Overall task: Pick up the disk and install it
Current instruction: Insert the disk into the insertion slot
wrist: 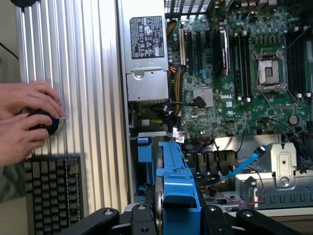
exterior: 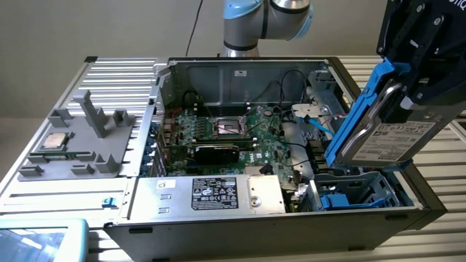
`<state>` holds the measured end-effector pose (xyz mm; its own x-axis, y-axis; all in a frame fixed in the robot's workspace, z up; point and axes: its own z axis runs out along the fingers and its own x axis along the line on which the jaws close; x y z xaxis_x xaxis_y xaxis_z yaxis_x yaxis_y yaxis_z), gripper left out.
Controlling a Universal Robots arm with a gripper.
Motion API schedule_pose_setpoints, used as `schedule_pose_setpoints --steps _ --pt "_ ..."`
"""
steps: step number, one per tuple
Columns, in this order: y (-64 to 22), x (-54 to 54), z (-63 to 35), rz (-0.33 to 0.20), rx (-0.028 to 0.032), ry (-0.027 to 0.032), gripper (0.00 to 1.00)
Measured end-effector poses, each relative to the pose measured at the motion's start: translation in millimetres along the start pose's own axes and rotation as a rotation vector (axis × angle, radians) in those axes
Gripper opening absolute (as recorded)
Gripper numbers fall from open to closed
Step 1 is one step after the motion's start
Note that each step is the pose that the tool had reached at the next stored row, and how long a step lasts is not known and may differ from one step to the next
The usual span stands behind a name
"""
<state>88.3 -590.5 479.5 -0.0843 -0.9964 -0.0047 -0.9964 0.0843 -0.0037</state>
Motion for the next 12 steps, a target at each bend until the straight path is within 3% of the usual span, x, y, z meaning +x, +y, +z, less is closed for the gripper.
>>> schedule_pose_setpoints --steps 12 --pt "-0.4 4.8 21.8 0.014 -0.0015 -0.0180 0.37"
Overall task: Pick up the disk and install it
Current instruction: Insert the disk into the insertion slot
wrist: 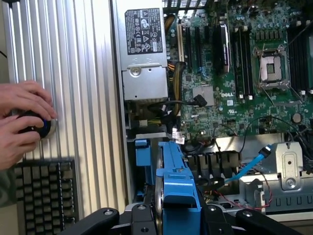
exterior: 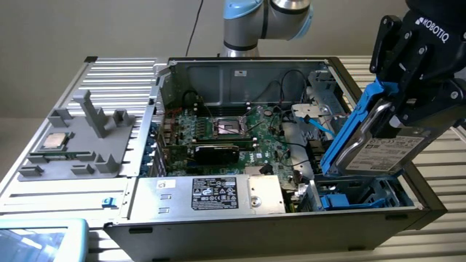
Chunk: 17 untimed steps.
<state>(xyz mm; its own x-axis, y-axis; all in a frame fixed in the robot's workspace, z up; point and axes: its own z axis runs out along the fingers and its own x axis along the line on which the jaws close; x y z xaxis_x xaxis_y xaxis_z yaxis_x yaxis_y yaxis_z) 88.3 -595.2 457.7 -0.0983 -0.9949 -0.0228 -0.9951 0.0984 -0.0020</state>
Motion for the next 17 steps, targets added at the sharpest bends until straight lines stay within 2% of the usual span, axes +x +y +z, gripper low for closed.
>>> schedule_pose_setpoints --steps 8,13,17 --pt "-0.1 0.9 13.7 0.002 -0.0005 -0.0052 0.37" --pt "0.0 0.1 15.5 0.001 -0.0005 -0.0057 0.37" --pt "0.6 -4.2 16.0 -0.006 0.0041 -0.0040 0.37"
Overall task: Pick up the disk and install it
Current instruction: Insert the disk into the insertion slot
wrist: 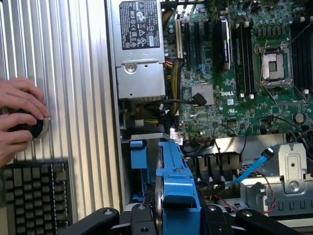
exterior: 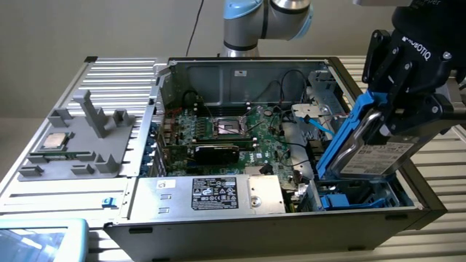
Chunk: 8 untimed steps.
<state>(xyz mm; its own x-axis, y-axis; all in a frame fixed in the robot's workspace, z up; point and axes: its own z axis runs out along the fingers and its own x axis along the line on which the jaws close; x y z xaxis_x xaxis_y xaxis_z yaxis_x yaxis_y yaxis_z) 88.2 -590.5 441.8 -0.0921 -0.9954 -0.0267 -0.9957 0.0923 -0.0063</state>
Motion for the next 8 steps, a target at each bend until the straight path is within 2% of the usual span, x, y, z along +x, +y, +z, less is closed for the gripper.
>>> schedule_pose_setpoints --steps 3,7,8 --pt "0.3 -2.1 0.2 -0.004 0.0009 0.0070 0.37" --pt "0.4 -2.1 0.2 -0.004 0.0012 0.0078 0.37" --pt "0.5 -2.6 0.1 -0.004 0.0035 0.0101 0.37"
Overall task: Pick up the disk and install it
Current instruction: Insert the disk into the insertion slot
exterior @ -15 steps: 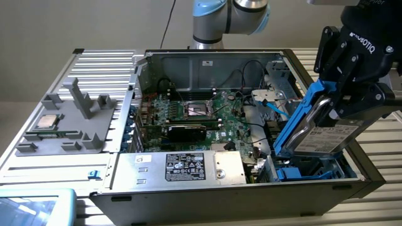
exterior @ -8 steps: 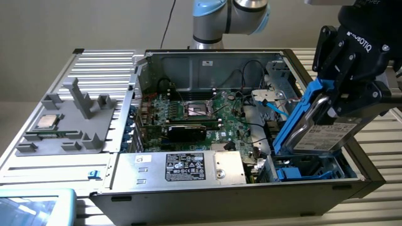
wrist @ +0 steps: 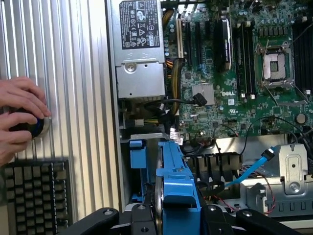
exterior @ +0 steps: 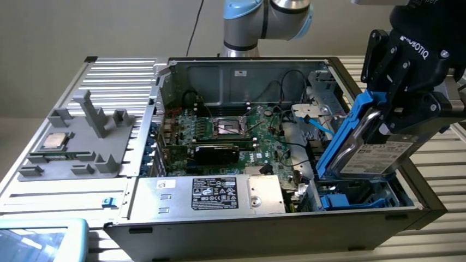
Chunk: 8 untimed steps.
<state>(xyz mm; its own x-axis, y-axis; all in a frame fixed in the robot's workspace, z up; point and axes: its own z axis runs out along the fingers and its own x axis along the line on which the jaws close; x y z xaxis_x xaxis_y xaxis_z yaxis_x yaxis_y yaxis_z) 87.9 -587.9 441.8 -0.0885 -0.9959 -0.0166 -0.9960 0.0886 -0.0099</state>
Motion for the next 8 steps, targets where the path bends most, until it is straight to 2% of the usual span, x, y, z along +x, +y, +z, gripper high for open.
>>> schedule_pose_setpoints --steps 2,3,8 --pt "0.2 -1.5 0.1 -0.001 0.0075 0.0089 0.37" --pt "0.2 -1.7 0.2 -0.002 0.0091 0.0115 0.37" --pt "2.5 -2.0 0.4 -0.009 0.0104 0.0209 0.37"
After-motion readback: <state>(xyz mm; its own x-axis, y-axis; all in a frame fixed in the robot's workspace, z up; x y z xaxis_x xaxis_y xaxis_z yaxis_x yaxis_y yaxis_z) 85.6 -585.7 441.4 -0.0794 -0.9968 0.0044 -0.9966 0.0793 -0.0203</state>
